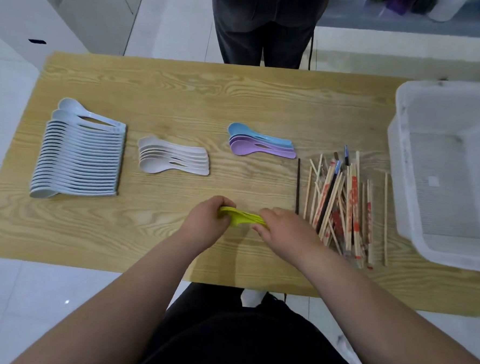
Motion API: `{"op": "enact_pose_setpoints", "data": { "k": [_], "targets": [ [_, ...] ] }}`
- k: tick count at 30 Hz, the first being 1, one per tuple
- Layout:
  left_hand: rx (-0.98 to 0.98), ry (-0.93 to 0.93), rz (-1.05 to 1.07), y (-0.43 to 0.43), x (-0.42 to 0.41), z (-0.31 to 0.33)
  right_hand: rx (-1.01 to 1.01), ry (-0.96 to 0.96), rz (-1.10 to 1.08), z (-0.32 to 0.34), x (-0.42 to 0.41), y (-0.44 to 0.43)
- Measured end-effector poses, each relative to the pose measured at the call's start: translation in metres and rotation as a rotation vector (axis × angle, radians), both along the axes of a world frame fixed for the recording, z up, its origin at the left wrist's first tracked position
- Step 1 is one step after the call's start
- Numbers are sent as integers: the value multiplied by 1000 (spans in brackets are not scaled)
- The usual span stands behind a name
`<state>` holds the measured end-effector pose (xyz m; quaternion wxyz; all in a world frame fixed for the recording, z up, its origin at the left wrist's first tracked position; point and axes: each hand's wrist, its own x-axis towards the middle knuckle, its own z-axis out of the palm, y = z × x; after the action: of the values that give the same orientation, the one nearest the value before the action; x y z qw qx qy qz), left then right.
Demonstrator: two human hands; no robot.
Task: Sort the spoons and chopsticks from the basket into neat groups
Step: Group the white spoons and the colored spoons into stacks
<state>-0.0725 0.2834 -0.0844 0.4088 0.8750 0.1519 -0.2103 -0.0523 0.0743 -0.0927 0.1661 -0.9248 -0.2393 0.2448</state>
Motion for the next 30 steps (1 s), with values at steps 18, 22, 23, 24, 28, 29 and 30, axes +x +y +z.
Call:
{"op": "enact_pose_setpoints", "data": {
  "k": [18, 22, 23, 24, 28, 29, 30],
  "targets": [
    [386, -733, -502, 18, 50, -90, 85, -417, -212, -72, 26, 28],
    [426, -733, -493, 17, 56, -84, 79, -429, -205, -73, 34, 28],
    [445, -717, -472, 17, 58, -82, 60, -444, -194, -73, 38, 27],
    [464, -710, -457, 16, 62, -79, 32, -465, -181, -72, 42, 26],
    [507, -720, -514, 13, 87, -71, -52, -524, -169, -69, 66, 23],
    [512, -718, -539, 13, 94, -70, -56, -524, -169, -68, 72, 22],
    [512, -721, -562, 14, 102, -69, -54, -523, -163, -67, 79, 21]
  ]
}}
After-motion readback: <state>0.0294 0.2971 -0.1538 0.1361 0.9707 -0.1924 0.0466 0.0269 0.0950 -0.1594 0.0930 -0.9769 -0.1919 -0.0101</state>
